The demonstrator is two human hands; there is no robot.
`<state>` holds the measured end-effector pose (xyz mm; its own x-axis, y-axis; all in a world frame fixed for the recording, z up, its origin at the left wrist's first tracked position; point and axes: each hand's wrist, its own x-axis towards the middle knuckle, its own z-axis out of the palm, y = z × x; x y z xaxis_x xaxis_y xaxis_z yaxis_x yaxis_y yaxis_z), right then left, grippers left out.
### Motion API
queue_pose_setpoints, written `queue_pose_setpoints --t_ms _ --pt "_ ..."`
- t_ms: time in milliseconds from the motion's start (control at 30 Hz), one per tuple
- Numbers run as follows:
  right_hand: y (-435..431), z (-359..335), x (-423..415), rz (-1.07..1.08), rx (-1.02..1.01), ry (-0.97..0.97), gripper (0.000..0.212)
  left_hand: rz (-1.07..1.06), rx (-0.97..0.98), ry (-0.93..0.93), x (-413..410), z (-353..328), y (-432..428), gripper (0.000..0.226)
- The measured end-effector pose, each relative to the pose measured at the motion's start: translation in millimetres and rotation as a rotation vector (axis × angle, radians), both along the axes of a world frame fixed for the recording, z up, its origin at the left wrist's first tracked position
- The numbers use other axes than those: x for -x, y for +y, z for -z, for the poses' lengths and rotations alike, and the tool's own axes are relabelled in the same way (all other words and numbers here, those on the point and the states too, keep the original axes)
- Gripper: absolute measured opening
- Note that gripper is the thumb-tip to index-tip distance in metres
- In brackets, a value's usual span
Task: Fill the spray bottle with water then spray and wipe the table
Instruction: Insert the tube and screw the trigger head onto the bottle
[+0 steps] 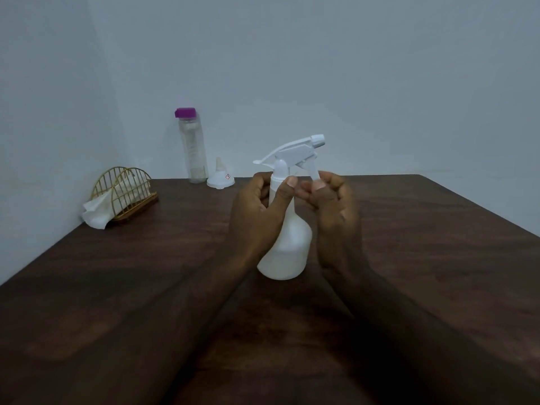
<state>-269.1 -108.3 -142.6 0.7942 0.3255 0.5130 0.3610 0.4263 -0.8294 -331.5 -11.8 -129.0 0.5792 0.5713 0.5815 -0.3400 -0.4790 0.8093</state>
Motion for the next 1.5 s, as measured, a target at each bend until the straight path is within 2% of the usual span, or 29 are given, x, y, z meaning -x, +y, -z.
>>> queue_pose_setpoints --t_ms 67,133,267,433,700,733,800,867,933,1000,1100,1200,1300,1500 --pt "0.5 -2.7 2.2 0.046 -0.016 -0.046 0.022 -0.008 0.026 -0.017 1.5 0.8 -1.1 0.047" --pt "3.4 -2.6 2.2 0.076 -0.001 -0.058 0.020 -0.033 0.061 -0.048 1.4 0.8 -0.5 0.052" --pt "5.2 -3.9 -1.6 0.095 0.019 -0.074 0.018 -0.097 -0.006 -0.081 -0.4 0.4 -0.8 0.033" --pt "7.1 -5.5 -0.4 0.111 0.053 -0.075 0.019 -0.124 -0.088 -0.079 -2.3 1.6 0.4 0.020" --pt "9.2 -2.4 4.9 0.075 0.042 0.031 0.015 -0.143 -0.062 -0.085 -0.6 2.6 -5.1 0.017" --pt "9.0 -1.0 6.9 0.046 0.064 0.053 0.018 -0.144 -0.050 -0.074 0.1 2.1 -5.0 0.020" --pt "8.6 3.3 9.4 -0.026 0.163 0.071 0.040 -0.151 -0.040 -0.053 1.5 1.0 -3.5 0.025" --pt "5.1 4.5 12.3 -0.081 0.351 -0.037 0.059 -0.187 -0.081 -0.033 4.0 -1.3 -1.0 0.025" --pt "1.7 4.9 13.5 -0.103 0.504 -0.147 0.053 -0.237 -0.139 -0.010 6.1 -4.1 1.5 0.027" --pt "0.3 5.2 10.9 -0.080 0.541 -0.202 0.047 -0.272 -0.180 -0.001 7.3 -6.4 3.3 0.031" --pt "2.7 5.3 10.5 -0.005 0.605 -0.303 0.053 -0.306 -0.224 0.018 8.4 -8.7 2.5 0.034" --pt "4.0 5.1 10.0 -0.011 0.599 -0.299 0.053 -0.310 -0.236 0.037 8.0 -9.2 -0.2 0.038" --pt "5.3 5.0 7.5 -0.021 0.595 -0.290 0.050 -0.283 -0.239 0.041 8.3 -11.2 0.2 0.027" --pt "5.8 6.2 5.2 -0.082 0.545 -0.240 0.029 -0.121 -0.144 0.066 13.8 -16.6 3.7 0.016"
